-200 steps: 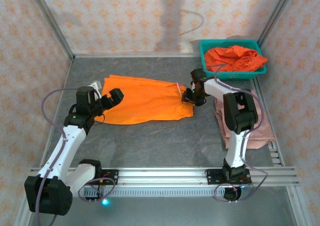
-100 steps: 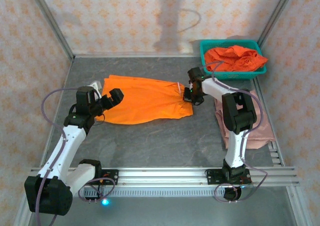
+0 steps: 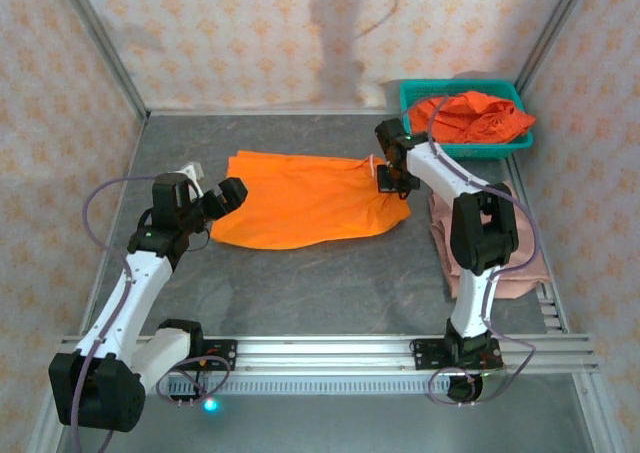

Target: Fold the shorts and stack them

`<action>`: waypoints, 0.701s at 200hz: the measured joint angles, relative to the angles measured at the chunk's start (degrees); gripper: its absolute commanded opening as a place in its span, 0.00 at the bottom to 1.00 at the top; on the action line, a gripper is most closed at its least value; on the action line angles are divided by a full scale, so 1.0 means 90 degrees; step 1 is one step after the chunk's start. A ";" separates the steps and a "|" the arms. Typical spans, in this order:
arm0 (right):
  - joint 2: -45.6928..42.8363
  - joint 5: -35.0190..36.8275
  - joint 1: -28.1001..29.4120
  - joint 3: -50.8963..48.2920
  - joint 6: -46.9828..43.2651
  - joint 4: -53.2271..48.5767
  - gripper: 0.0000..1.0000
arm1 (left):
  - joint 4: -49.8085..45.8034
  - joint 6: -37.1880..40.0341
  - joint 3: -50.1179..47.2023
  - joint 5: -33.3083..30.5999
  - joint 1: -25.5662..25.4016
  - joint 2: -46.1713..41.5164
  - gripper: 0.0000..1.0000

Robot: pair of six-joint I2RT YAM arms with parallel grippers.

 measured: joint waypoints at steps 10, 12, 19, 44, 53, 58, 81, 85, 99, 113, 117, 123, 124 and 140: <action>0.0000 0.0138 0.0015 0.0083 -0.0092 -0.0153 0.00 | -0.0002 0.0000 0.0000 0.0000 0.0000 -0.0002 1.00; 0.0000 0.0163 0.0017 0.0097 -0.0104 -0.0182 0.00 | -0.0002 0.0000 0.0000 0.0000 0.0000 -0.0002 1.00; 0.0000 0.0265 0.0019 0.0192 -0.0163 -0.0304 0.00 | -0.0005 0.0002 0.0000 0.0000 0.0000 -0.0005 1.00; 0.0000 0.0673 0.0066 0.0629 -0.0345 -0.0670 0.00 | -0.0007 0.0002 0.0000 0.0000 0.0000 -0.0012 1.00; 0.0000 0.0843 0.0097 0.0775 -0.0403 -0.0780 0.00 | -0.0007 0.0002 0.0000 0.0000 0.0000 -0.0024 1.00; 0.0000 0.0942 0.0121 0.0850 -0.0425 -0.0833 0.00 | -0.0007 0.0002 0.0000 0.0000 0.0000 -0.0032 1.00; 0.0000 0.1389 0.0272 0.1173 -0.0537 -0.1139 0.00 | -0.0010 0.0002 0.0002 0.0000 0.0000 -0.0036 1.00; 0.0000 0.1472 0.0299 0.1226 -0.0559 -0.1192 0.00 | -0.0012 0.0002 0.0002 0.0000 0.0000 -0.0036 1.00; 0.0000 0.1739 0.0381 0.1394 -0.0614 -0.1375 0.00 | -0.0024 0.0000 0.0034 0.0000 0.0000 -0.0036 1.00; 0.0000 0.2023 0.0430 0.1552 -0.0678 -0.1557 0.00 | -0.0022 0.0000 0.0051 0.0002 0.0000 -0.0036 1.00; 0.0000 0.2091 0.0435 0.1593 -0.0697 -0.1605 0.00 | -0.0022 0.0000 0.0053 0.0002 -0.0002 -0.0036 1.00; 0.0000 0.2225 0.0447 0.1668 -0.0738 -0.1683 0.00 | -0.0024 0.0000 0.0053 0.0002 -0.0007 -0.0036 1.00; 0.0000 0.2242 0.0449 0.1676 -0.0741 -0.1695 0.00 | -0.0024 0.0000 0.0053 0.0005 -0.0010 -0.0036 1.00; 0.0000 0.2586 0.0474 0.1841 -0.0857 -0.1858 0.00 | -0.0032 0.0000 0.0075 0.0019 -0.0080 -0.0022 1.00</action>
